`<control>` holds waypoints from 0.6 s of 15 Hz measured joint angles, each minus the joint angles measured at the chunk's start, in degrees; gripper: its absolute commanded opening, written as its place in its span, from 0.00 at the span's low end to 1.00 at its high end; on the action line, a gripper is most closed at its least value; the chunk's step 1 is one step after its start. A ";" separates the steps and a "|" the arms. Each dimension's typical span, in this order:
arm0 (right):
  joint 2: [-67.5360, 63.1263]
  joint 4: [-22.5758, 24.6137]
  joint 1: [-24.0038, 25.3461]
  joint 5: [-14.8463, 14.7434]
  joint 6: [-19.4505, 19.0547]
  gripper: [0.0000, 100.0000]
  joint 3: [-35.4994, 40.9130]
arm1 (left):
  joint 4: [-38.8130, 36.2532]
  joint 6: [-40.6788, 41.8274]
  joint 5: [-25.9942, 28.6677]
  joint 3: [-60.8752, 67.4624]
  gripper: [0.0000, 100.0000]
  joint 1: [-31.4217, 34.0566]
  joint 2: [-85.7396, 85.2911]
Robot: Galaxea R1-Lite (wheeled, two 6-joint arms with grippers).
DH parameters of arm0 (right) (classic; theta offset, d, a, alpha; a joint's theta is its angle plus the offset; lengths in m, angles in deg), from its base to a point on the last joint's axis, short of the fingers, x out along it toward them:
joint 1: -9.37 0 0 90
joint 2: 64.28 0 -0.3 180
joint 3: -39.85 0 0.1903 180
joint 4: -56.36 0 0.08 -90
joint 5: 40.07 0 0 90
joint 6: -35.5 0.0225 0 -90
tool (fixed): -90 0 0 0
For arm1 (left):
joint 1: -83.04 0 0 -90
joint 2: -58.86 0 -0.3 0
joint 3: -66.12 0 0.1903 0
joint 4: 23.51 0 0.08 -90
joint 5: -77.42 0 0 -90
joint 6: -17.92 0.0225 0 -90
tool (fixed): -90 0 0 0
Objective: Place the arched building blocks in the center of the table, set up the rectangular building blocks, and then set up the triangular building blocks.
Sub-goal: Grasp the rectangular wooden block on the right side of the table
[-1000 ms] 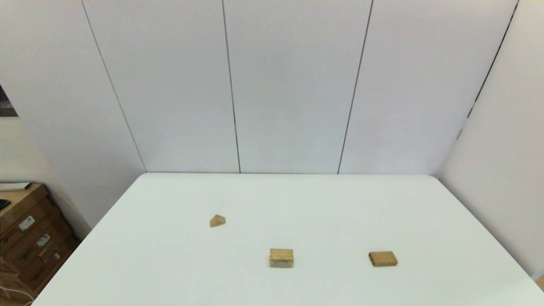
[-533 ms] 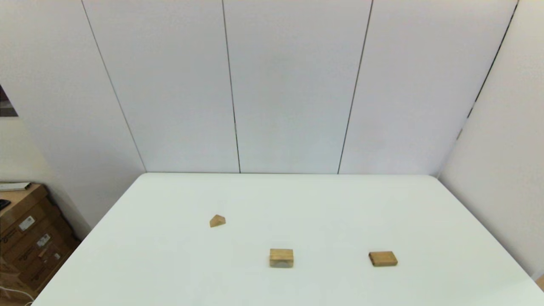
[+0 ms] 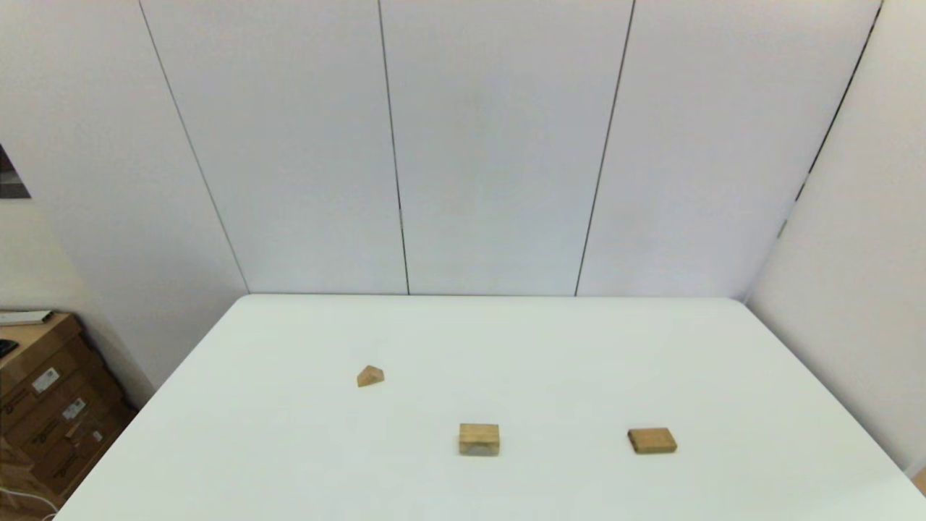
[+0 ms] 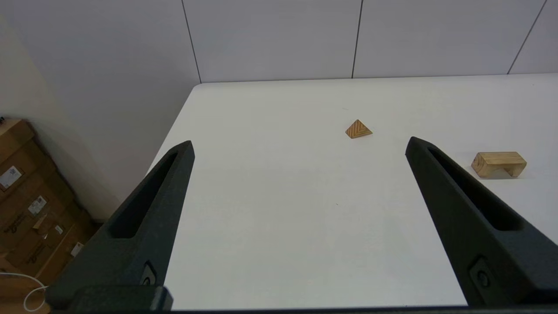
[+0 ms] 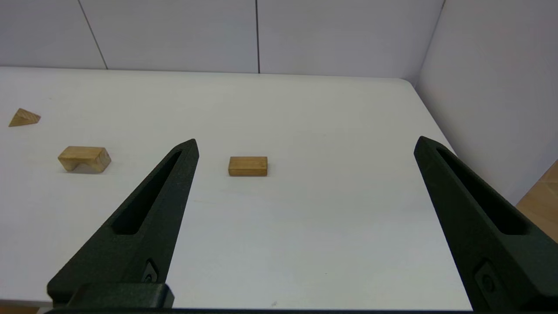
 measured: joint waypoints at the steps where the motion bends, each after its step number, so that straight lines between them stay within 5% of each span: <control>1: 0.00 0.01 0.00 0.02 0.01 1.00 0.00 | -0.01 -0.02 -0.02 0.00 1.00 0.00 0.02; 9: 0.00 0.00 0.00 0.02 -0.18 1.00 0.00 | 0.00 0.00 0.02 0.00 1.00 0.02 0.00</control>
